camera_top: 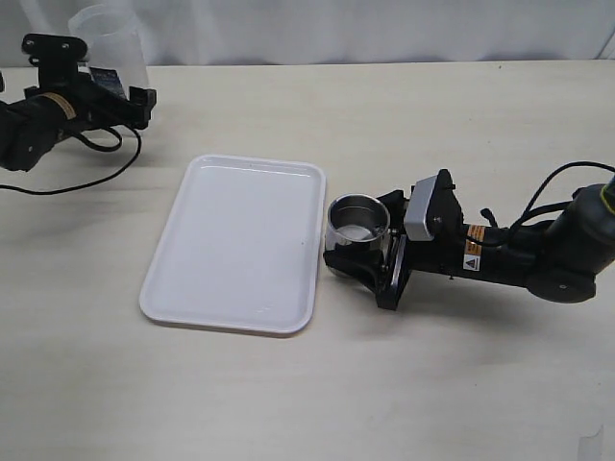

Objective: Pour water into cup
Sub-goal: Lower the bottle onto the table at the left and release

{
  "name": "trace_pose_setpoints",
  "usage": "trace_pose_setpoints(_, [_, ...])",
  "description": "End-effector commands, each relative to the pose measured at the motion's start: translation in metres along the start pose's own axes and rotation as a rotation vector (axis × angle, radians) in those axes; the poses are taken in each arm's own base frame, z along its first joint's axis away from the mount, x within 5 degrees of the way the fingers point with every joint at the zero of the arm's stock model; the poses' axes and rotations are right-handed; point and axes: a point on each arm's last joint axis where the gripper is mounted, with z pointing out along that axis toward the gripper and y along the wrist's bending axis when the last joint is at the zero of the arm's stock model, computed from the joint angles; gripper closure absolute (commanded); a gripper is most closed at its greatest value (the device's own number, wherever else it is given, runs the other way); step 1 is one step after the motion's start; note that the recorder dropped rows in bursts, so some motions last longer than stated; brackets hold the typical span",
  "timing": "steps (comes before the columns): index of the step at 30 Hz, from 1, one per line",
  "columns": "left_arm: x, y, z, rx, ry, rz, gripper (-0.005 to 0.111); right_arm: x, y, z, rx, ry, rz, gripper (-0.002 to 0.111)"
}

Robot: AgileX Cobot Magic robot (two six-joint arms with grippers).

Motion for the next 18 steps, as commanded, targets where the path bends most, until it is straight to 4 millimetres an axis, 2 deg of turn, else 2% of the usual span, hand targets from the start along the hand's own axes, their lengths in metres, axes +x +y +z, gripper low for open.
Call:
trace_pose_setpoints(1, [-0.014, -0.002, -0.014, 0.008, -0.043, 0.009, 0.002, -0.001, 0.0, 0.0, -0.004, -0.005, -0.003, 0.104])
trace_pose_setpoints(14, [-0.023, -0.013, -0.064, 0.027, -0.08, 0.033, 0.002, -0.001, 0.0, 0.0, 0.003, -0.006, -0.001, 0.104])
trace_pose_setpoints(18, [-0.034, -0.016, -0.087, 0.024, -0.1, 0.058, 0.002, -0.001, 0.0, 0.0, 0.003, -0.006, -0.001, 0.104])
